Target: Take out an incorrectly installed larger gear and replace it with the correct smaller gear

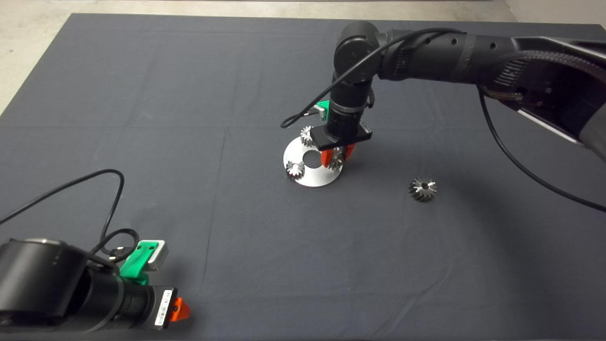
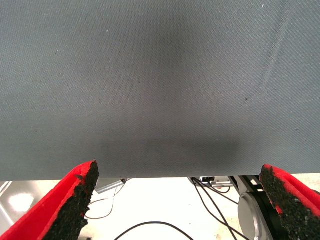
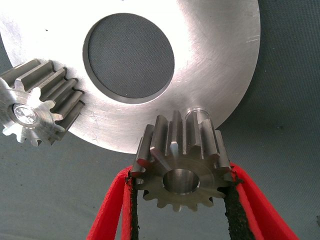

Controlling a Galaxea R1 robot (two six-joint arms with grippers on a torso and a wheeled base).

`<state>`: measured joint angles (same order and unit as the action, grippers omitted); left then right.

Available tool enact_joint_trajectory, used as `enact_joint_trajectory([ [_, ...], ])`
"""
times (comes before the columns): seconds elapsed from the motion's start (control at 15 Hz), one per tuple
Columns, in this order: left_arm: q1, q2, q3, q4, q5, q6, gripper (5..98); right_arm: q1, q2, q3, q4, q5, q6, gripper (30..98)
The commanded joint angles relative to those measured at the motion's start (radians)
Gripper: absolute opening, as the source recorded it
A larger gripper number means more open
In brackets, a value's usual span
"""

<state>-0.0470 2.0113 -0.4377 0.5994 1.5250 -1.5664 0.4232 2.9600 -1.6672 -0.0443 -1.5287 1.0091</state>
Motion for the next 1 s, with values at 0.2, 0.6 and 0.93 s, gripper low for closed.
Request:
enact_joint_trajectory([
  [0.2,0.001,-0.002,0.001,0.011,0.042,-0.003,83.9,0.023,0.011,-0.006,-0.031,-0.111,-0.018,34.1],
  [0.6,0.015,0.004,0.001,0.011,0.041,-0.007,83.9,0.023,0.008,-0.008,-0.054,-0.113,-0.02,34.6],
  [0.93,0.016,0.021,-0.027,0.011,0.041,-0.006,83.9,0.026,0.002,0.013,-0.049,-0.112,-0.017,34.8],
])
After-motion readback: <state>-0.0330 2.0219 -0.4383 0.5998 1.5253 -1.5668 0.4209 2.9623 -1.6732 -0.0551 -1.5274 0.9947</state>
